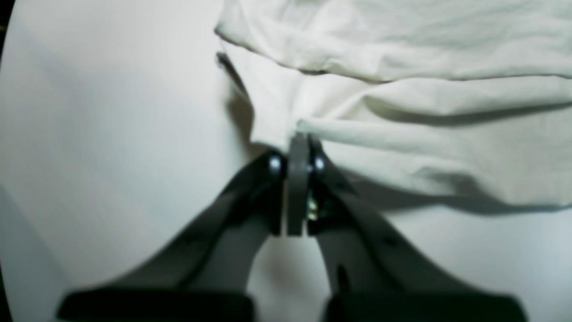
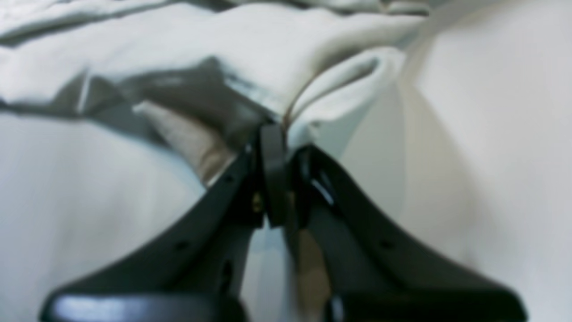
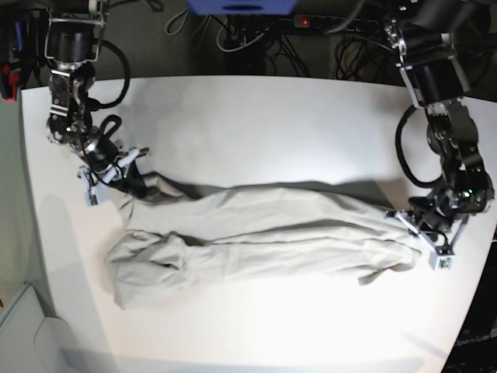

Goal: Layout the t-shirt on the table in an organized manner, then fold the t-shirt properly
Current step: 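Lift the folded shirt with both grippers and lay it back out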

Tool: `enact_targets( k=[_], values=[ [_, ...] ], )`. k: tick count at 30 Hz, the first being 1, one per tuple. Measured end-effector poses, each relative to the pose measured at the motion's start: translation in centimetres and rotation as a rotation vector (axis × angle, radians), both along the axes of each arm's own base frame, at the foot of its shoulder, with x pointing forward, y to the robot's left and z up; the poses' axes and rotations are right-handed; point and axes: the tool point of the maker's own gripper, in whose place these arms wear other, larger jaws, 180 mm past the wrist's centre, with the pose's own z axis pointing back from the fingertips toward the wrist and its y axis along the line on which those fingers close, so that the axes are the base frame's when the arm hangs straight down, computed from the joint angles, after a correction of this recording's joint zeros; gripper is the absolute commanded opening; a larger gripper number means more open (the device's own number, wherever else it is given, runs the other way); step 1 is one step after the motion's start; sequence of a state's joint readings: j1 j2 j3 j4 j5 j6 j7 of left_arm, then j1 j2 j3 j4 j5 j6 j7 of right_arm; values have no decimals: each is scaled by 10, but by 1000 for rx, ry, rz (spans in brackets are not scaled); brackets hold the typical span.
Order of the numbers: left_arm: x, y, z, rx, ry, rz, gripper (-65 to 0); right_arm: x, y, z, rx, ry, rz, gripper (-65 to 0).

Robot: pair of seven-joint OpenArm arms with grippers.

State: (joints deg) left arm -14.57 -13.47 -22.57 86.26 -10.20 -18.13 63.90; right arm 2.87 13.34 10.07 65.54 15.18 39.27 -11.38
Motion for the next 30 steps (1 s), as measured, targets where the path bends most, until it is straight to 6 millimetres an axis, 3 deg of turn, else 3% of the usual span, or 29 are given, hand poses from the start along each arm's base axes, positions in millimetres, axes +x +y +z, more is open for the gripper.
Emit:
enact_targets(
  k=[3, 8, 12, 17, 19, 21, 23, 26, 30],
  values=[
    [-6, -1, 14, 25, 12, -8, -647, -10, -16, 30, -50, -82, -21, -650],
    [-25, -3, 39, 95, 0, -32, -647, -12, -29, 106, -94, -297, -74, -650],
    [-36, 3, 57, 159, -4, -29, -647, -23, -37, 138, -146, -372, -105, -650],
    [-35, 14, 71, 185, -29, -23, -647, -17, -43, 184, -237, -447, -112, -650],
    [-32, 26, 85, 160, -65, 23, -647, -5, -48, 199, -254, -451, -132, -650],
    [-19, 40, 112, 155, -143, 74, -647, 10, -54, 210, -263, -435, -163, -650],
    [-6, 42, 124, 134, -183, 75, -647, 22, -62, 219, -280, -407, -184, -650],
    [5, 41, 119, 93, -160, 73, -647, 37, -70, 238, -305, -400, -207, -650],
    [36, 35, 124, 29, -160, 65, -647, 63, -72, 282, -286, -475, -227, -650]
  ],
)
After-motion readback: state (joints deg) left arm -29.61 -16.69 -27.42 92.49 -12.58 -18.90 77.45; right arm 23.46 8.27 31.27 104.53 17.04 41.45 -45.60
